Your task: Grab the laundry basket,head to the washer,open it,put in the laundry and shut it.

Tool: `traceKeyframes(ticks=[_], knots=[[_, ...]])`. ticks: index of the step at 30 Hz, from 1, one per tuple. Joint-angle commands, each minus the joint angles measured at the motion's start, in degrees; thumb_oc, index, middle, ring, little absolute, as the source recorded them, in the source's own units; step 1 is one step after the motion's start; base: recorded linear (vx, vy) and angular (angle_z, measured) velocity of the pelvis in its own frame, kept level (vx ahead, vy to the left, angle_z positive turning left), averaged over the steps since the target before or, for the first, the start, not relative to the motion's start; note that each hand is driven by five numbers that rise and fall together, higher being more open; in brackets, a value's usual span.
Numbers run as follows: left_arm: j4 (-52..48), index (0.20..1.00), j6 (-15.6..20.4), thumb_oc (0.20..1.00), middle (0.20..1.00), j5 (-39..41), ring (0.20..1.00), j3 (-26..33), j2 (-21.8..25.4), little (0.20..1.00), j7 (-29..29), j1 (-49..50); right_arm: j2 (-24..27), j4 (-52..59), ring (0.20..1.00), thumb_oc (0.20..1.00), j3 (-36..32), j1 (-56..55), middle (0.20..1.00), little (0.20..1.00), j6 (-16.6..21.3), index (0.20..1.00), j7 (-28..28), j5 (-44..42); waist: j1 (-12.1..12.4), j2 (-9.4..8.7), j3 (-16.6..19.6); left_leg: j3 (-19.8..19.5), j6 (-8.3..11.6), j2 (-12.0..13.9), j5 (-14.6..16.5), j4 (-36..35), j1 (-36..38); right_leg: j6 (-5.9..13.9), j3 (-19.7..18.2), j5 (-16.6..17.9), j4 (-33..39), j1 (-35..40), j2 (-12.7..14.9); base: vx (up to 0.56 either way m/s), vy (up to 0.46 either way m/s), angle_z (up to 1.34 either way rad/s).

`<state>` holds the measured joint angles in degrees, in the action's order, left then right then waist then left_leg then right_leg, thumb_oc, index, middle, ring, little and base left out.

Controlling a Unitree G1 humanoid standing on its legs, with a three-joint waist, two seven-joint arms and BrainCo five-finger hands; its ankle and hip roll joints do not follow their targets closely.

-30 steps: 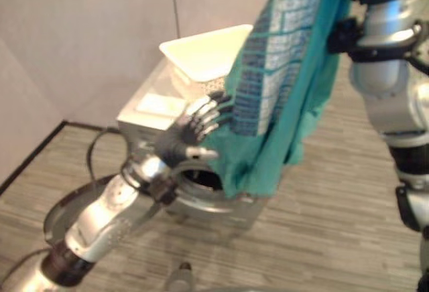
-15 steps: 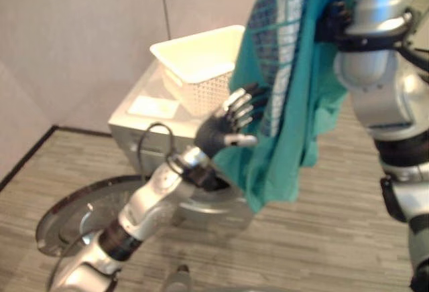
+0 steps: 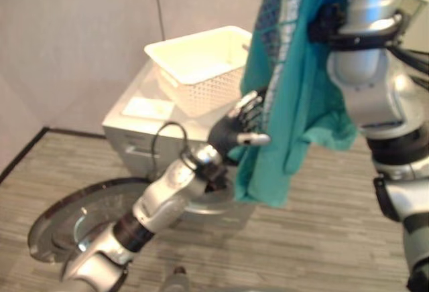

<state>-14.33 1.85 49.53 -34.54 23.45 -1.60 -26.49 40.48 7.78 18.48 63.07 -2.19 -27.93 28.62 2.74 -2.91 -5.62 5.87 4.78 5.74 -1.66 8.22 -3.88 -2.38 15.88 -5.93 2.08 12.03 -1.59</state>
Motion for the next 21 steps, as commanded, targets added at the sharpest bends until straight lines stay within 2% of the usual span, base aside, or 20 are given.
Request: traceKeyframes(ticks=[1,9,14,21], knots=[[1.9,1.000,2.4,1.000,1.000,-2.1,1.000,-0.7,-1.5,1.000,-0.5,-3.5,0.2,-1.4,0.200,0.200,-2.7,4.3,0.200,0.200,-0.4,0.200,-1.7,-2.0,0.0,-0.21,4.5,0.3,-1.10,0.0,-10.2,-4.4,-7.8,2.33,-3.6,-5.6,0.5,4.6,0.0,0.00,0.000,0.00],[7.1,1.000,1.7,1.000,1.000,-1.4,1.000,-5.4,-6.3,1.000,-1.2,-8.9,0.1,-1.0,0.200,0.200,-2.7,4.0,0.200,0.200,-0.7,0.200,-2.3,-2.8,-1.1,-0.12,4.1,0.3,-1.02,-0.1,-10.3,-5.2,-7.7,2.43,-3.4,-5.6,0.5,4.3,-0.1,0.00,-0.004,0.02],[8.9,1.000,1.9,1.000,1.000,-1.5,1.000,-6.4,-7.6,1.000,-1.3,-9.5,1.7,-0.6,0.200,0.200,-3.1,3.4,0.200,0.200,-0.9,0.200,-2.5,-3.0,-1.8,-0.05,3.9,0.5,-0.96,0.1,-10.3,-5.6,-7.5,2.53,-3.6,-5.6,0.5,4.2,-0.1,0.01,-0.003,0.00],[11.1,1.000,1.8,1.000,1.000,0.0,1.000,-7.0,-8.7,1.000,-1.0,-9.2,1.1,-1.1,0.200,0.200,-3.0,3.5,0.200,0.200,-1.0,0.200,-3.1,-3.5,-2.4,0.09,3.9,1.2,-1.01,0.2,-10.1,-6.2,-6.8,2.74,-4.0,-5.2,0.9,4.1,0.1,0.02,-0.006,-0.06]])
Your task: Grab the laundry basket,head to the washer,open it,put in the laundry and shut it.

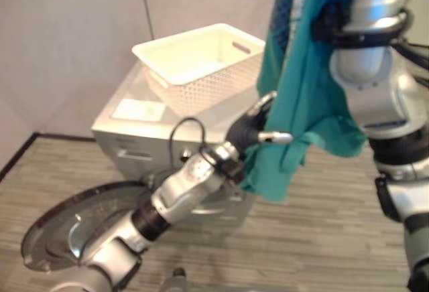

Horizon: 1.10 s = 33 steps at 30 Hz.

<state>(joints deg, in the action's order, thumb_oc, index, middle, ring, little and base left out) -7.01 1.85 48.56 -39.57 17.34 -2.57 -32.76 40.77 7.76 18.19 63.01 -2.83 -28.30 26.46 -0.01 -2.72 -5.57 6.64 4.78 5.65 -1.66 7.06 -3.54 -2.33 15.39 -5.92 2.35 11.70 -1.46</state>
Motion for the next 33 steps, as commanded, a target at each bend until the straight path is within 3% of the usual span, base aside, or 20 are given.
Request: traceKeyframes(ticks=[1,18,21,22,30,32,33], knots=[[3.8,1.000,1.8,1.000,1.000,1.0,1.000,-2.0,-2.5,1.000,0.0,-3.0,0.8,-1.1,0.200,0.200,-2.7,3.6,0.200,0.200,-0.4,0.200,-2.7,-1.3,0.3,-0.10,3.8,0.4,-1.02,0.3,-10.1,-5.0,-7.2,2.69,-3.5,-5.2,0.7,4.4,0.0,0.01,-0.003,-0.07],[11.3,1.000,3.8,1.000,1.000,4.4,1.000,-2.1,-8.2,1.000,-2.6,-1.1,-2.7,-0.4,0.200,0.200,-2.7,2.9,0.200,0.200,1.0,0.200,-3.7,-5.0,-0.5,-1.55,4.2,1.4,-0.92,0.8,-10.2,-6.5,-6.6,2.93,-4.2,-4.6,1.3,4.1,0.0,0.00,0.002,-0.01],[12.8,0.649,4.0,0.649,0.649,4.4,0.649,-2.1,-8.8,0.649,-3.0,-1.3,-3.0,-0.5,0.200,0.200,-2.6,2.7,0.200,0.200,1.2,0.200,-4.0,-5.6,-0.5,-1.87,4.3,1.6,-0.85,0.9,-10.3,-6.7,-6.7,2.96,-4.2,-4.5,1.5,4.1,-0.1,0.00,0.000,0.00],[13.2,0.602,4.0,0.602,0.602,4.4,0.602,-2.2,-9.0,0.602,-3.2,-1.5,-3.0,-0.6,0.200,0.200,-2.6,2.7,0.200,0.200,1.2,0.200,-4.2,-5.9,-0.6,-1.98,4.3,1.6,-0.83,0.9,-10.4,-6.9,-6.7,2.95,-4.2,-4.5,1.6,4.0,-0.2,0.00,0.000,0.00],[14.7,0.548,3.9,0.548,0.548,4.2,0.548,-2.6,-10.0,0.548,-3.7,-2.3,-3.4,-0.4,0.200,0.200,-2.6,3.0,0.200,0.200,1.2,0.200,-4.7,-6.2,-0.8,-2.11,4.4,1.8,-0.63,1.0,-10.9,-7.8,-6.4,2.97,-4.1,-4.4,1.7,4.0,-0.4,0.00,0.000,0.00],[15.7,0.319,4.1,0.319,0.319,4.2,0.319,-2.7,-10.7,0.319,-4.0,-3.1,-3.2,-0.5,0.200,0.200,-2.9,2.8,0.200,0.200,1.2,0.200,-5.1,-6.4,-1.1,-2.14,4.4,1.8,-0.57,1.1,-11.0,-8.0,-6.3,2.94,-4.1,-4.4,1.7,4.0,-0.5,0.00,0.000,0.00],[15.8,0.275,4.1,0.275,0.275,4.2,0.275,-2.7,-10.7,0.275,-4.0,-3.1,-3.2,-0.5,0.200,0.200,-2.9,2.8,0.200,0.200,1.2,0.200,-5.1,-6.4,-1.1,-2.14,4.3,1.8,-0.57,1.1,-11.0,-8.0,-6.3,2.94,-4.1,-4.4,1.8,4.0,-0.5,0.00,0.000,0.00]])
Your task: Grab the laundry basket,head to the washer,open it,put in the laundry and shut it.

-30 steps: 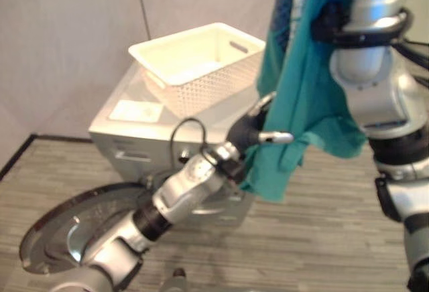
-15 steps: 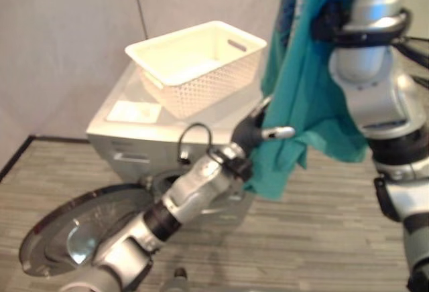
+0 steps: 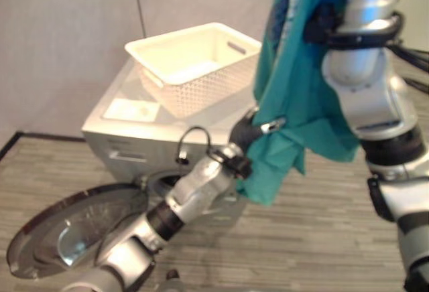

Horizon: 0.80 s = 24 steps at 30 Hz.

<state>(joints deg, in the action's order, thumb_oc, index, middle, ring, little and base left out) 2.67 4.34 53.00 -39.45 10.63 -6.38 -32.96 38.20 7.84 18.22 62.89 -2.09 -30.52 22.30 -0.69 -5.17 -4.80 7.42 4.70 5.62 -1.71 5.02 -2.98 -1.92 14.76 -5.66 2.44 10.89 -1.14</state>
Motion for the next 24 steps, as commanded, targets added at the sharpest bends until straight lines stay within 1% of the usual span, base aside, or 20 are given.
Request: traceKeyframes(ticks=[1,8,14,20,24], knots=[[6.1,0.200,1.6,0.200,0.200,-0.2,0.200,-2.8,-4.2,0.200,-0.3,-2.9,-0.6,-0.4,0.200,0.200,-3.1,2.8,0.200,0.200,0.5,0.200,-2.9,-2.3,-0.5,0.31,3.5,1.0,-0.49,1.2,-11.0,-6.1,-6.9,2.55,-3.4,-4.6,1.7,4.8,-0.8,0.00,0.000,0.00],[7.0,0.200,2.2,0.200,0.200,-0.6,0.200,-2.3,-4.6,0.200,-1.1,-2.5,0.7,0.5,0.200,0.200,-4.0,1.2,0.200,0.200,0.6,0.200,-3.2,-2.6,-0.7,0.14,3.3,1.1,-0.51,1.2,-11.0,-6.7,-6.6,2.67,-3.4,-4.5,1.8,4.7,-0.9,0.00,0.000,0.00],[7.2,0.200,3.1,0.200,0.200,-0.5,0.200,-1.4,-4.8,0.200,-1.9,-1.9,0.4,1.6,0.200,0.200,-4.9,-1.0,0.200,0.200,1.2,0.200,-3.1,-3.4,-0.9,0.08,3.4,1.2,-0.44,1.2,-11.3,-7.2,-6.6,2.74,-3.3,-4.4,1.9,4.5,-0.8,0.00,0.000,0.00],[5.8,0.200,5.0,0.200,0.200,-2.4,0.200,1.5,-3.8,0.200,-4.0,-0.8,-1.4,6.4,0.200,0.200,-7.7,-7.2,0.200,0.200,2.7,0.200,-2.9,-3.4,-0.8,0.31,3.3,1.5,-0.54,1.2,-11.2,-7.5,-6.3,2.87,-3.1,-4.3,2.0,4.7,-0.7,0.00,0.000,0.00],[4.5,0.200,5.7,0.200,0.200,-4.4,0.200,4.6,-2.5,0.200,-5.3,-0.2,-3.2,10.3,0.200,0.200,-11.0,-13.3,0.200,0.200,3.5,0.200,-2.7,-2.4,-1.0,0.76,3.5,1.9,-0.60,1.1,-11.2,-7.4,-6.0,2.96,-3.2,-4.2,2.0,4.6,-0.5,0.00,0.000,-0.03]])
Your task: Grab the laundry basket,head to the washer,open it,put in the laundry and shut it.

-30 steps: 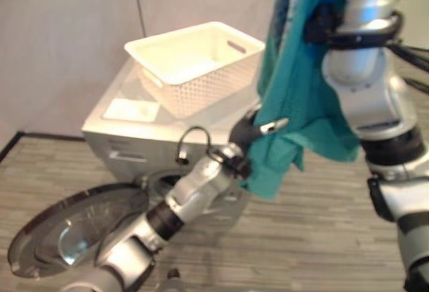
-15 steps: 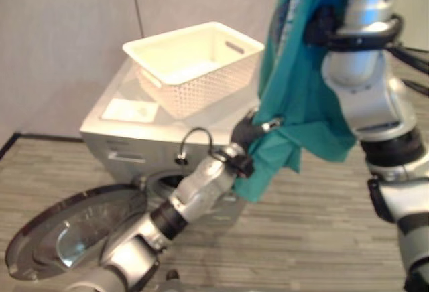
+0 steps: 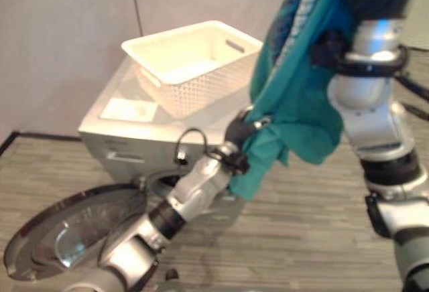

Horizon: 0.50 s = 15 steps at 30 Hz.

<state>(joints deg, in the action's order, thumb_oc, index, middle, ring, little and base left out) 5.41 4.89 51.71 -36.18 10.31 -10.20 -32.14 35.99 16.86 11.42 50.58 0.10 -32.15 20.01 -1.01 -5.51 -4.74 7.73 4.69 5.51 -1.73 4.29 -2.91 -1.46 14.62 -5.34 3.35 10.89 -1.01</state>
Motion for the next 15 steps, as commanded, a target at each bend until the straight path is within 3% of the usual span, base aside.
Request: traceKeyframes(ticks=[1,3,4,5,6,7,15], knots=[[1.3,0.200,5.5,0.200,0.200,-3.7,0.200,2.4,-1.7,0.200,-1.8,-0.8,-1.4,2.1,0.200,0.200,-5.0,-2.8,0.200,0.200,1.5,0.200,-0.9,0.2,-0.7,1.22,3.4,1.6,-0.59,1.2,-11.2,-6.7,-6.1,2.50,-3.1,-4.6,1.0,4.7,-0.6,0.00,0.000,0.00],[0.8,0.200,5.7,0.200,0.200,-4.1,0.200,3.4,-1.4,0.200,-2.1,-0.4,-1.8,2.8,0.200,0.200,-5.7,-4.6,0.200,0.200,1.7,0.200,-0.8,0.4,-0.7,1.31,3.5,1.7,-0.60,1.2,-11.2,-6.7,-6.0,2.51,-3.1,-4.6,1.0,4.6,-0.6,-0.01,0.000,-0.05],[-0.7,0.200,6.2,0.200,0.200,-5.7,0.200,6.3,-0.1,0.200,-2.5,0.9,-2.8,4.7,0.244,0.244,-7.7,-9.4,0.244,0.244,2.4,0.244,-0.1,0.6,-0.8,1.69,3.5,1.9,-0.57,1.3,-11.3,-6.7,-5.8,2.62,-3.2,-4.6,0.8,4.6,-0.5,-0.02,-0.004,-0.09],[-1.9,0.200,6.6,0.200,0.200,-6.3,0.200,8.6,0.6,0.200,-2.9,2.5,-3.6,6.2,0.740,0.740,-9.2,-13.2,0.740,0.740,3.0,0.740,0.7,0.6,-0.8,1.90,3.5,2.0,-0.56,1.3,-11.3,-6.7,-5.7,2.65,-3.4,-4.6,0.7,4.5,-0.4,-0.01,-0.003,-0.10],[-2.0,0.200,6.6,0.200,0.200,-6.3,0.200,8.6,0.6,0.200,-2.9,2.8,-3.7,6.5,0.896,0.896,-9.3,-13.5,0.896,0.896,3.0,0.896,0.9,0.7,-0.8,1.86,3.6,2.0,-0.56,1.3,-11.3,-6.7,-5.6,2.65,-3.4,-4.6,0.7,4.6,-0.4,-0.01,0.000,-0.11],[-2.6,0.200,6.9,0.200,0.200,-6.7,0.200,10.0,0.9,0.200,-3.1,3.5,-4.1,7.0,1.000,1.000,-10.0,-15.3,1.000,1.000,3.3,1.000,1.3,0.7,-0.9,2.03,3.7,2.1,-0.56,1.3,-11.3,-6.7,-5.5,2.65,-3.5,-4.5,0.7,4.5,-0.4,0.00,-0.001,-0.08],[-6.9,0.200,8.0,0.200,0.200,-10.0,0.200,18.8,3.6,0.200,-3.1,9.6,-5.4,11.6,1.000,1.000,-16.0,-25.1,1.000,1.000,4.5,1.000,3.9,3.5,-1.3,2.92,4.6,2.6,-0.43,1.5,-11.3,-6.7,-4.9,2.77,-3.7,-4.5,0.6,4.6,-0.2,0.00,-0.001,-0.01]])
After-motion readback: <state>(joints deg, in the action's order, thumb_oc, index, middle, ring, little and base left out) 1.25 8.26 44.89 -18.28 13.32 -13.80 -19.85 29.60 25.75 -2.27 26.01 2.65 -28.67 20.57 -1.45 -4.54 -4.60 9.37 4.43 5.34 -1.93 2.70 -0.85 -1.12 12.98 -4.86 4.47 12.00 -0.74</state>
